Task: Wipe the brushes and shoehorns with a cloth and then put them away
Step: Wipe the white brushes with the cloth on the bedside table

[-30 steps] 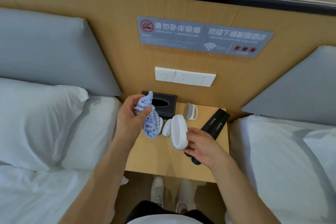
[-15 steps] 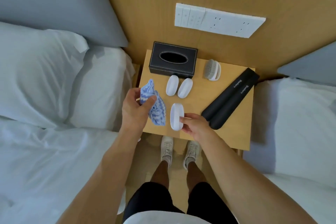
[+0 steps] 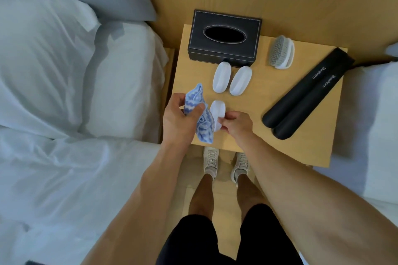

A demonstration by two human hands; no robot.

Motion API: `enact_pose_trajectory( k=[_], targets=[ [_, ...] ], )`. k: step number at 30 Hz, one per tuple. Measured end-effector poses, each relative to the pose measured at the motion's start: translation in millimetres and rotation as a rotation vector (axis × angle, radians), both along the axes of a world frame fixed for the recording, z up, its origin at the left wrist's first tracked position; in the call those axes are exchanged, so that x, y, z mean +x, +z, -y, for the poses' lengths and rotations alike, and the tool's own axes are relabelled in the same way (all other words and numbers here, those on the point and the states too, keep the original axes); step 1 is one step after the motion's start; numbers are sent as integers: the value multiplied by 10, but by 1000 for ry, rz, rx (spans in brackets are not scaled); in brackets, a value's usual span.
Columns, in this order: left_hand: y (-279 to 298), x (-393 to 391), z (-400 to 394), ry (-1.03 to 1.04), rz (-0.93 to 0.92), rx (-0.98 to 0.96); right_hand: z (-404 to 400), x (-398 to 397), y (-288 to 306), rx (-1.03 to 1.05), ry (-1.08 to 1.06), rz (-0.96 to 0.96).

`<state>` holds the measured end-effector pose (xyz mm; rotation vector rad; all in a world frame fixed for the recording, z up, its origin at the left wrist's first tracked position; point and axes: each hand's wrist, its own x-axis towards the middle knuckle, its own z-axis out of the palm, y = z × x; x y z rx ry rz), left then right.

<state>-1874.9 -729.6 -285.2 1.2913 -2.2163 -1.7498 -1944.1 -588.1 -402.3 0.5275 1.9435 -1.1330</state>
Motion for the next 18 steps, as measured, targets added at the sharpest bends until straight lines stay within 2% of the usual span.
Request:
enact_pose_trajectory(
  k=[9,13,15,18],
  targets=[
    [-145,33,-9,-14,31,-27,91,-158,-63,193,277,-198],
    [-126,-2,-39,-1,47,-8,-59,-262,13,293,294,-243],
    [-100,-46,-65,-4,50,-1,-212,-396,67,386,237,-315],
    [-60,-116,-97,-22,43,-8,-480,-778,156,496,20,-430]
  ],
)
